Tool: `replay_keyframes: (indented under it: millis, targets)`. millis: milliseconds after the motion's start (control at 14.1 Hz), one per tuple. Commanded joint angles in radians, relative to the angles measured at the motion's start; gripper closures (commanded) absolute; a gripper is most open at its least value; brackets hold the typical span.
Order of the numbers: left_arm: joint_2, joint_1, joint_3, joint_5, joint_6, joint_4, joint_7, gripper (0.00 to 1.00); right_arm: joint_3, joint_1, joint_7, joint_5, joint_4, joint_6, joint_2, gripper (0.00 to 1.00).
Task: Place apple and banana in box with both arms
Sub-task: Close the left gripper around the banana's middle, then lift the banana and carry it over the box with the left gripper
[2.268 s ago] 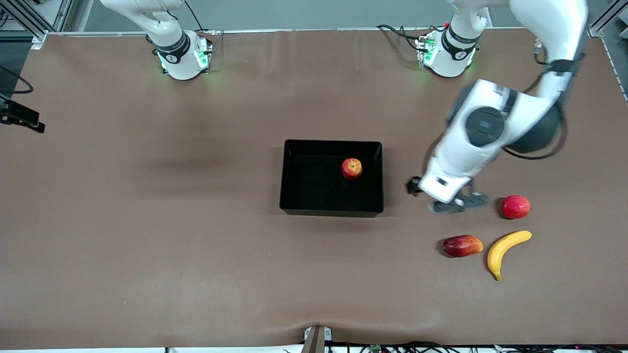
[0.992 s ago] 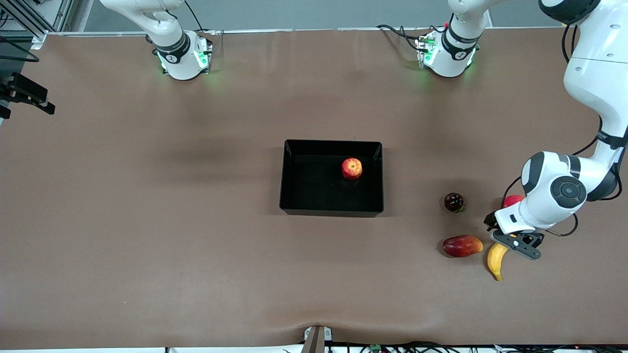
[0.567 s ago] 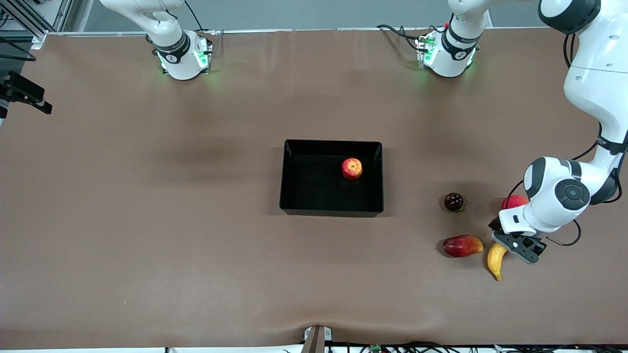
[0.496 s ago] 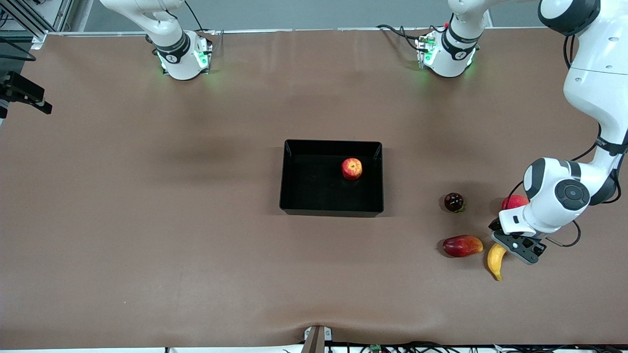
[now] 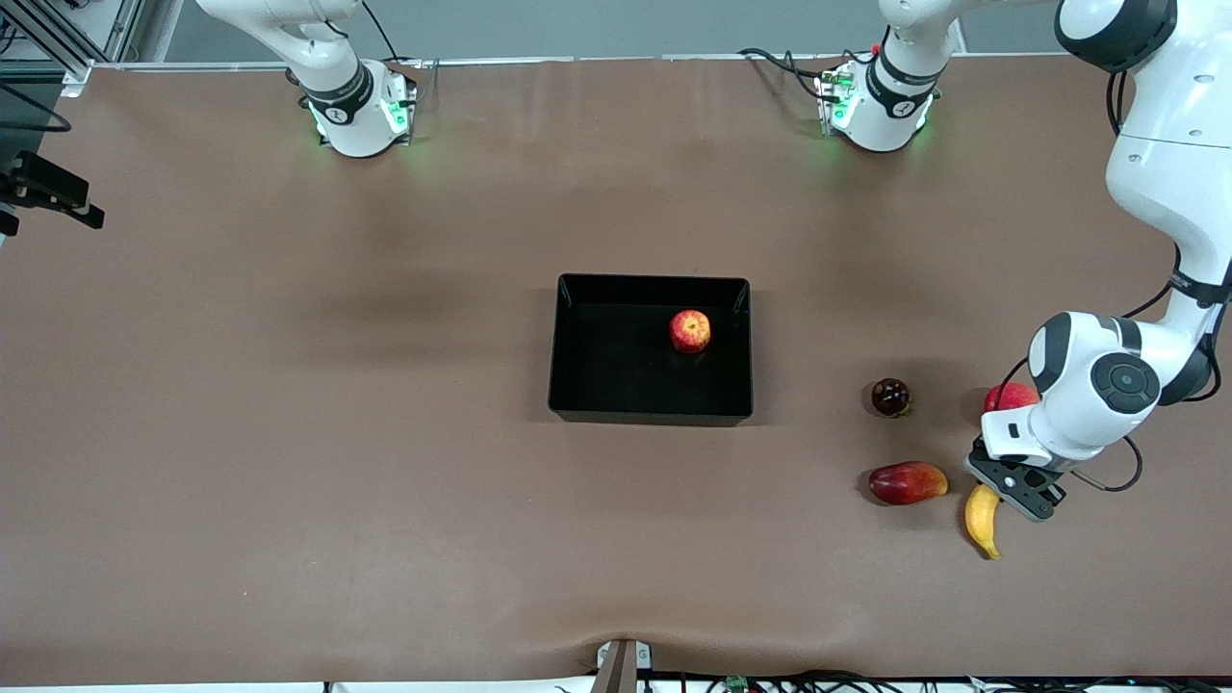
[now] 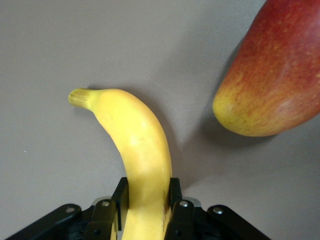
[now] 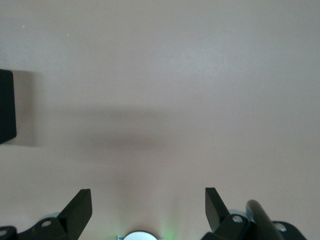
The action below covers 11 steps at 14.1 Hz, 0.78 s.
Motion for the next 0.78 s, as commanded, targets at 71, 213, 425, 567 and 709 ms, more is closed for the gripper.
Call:
replay_keyframes:
  millis: [71,213,425,567,709]
  targets:
    - [-0.039,0.01,-0.014,0.027,0.004,0.02,0.068,1.0,0.004,-0.017,-0.013,0.015,0.086,-0.052,0.043,0.0]
    - [-0.097,0.004,-0.023,-0.001,-0.036,0.02,0.065,1.0,0.004,-0.017,-0.013,0.014,0.084,-0.048,0.037,0.0]
    - [-0.186,0.004,-0.089,-0.137,-0.188,0.024,0.028,1.0,0.004,-0.008,-0.013,0.014,0.061,-0.028,0.011,0.0]
    - [-0.24,-0.003,-0.146,-0.22,-0.297,0.024,-0.047,1.0,0.004,-0.008,-0.013,0.014,0.041,-0.017,-0.003,0.0]
    - [-0.277,-0.003,-0.216,-0.223,-0.399,0.021,-0.182,1.0,0.006,-0.011,-0.013,0.014,0.043,-0.019,0.001,0.0]
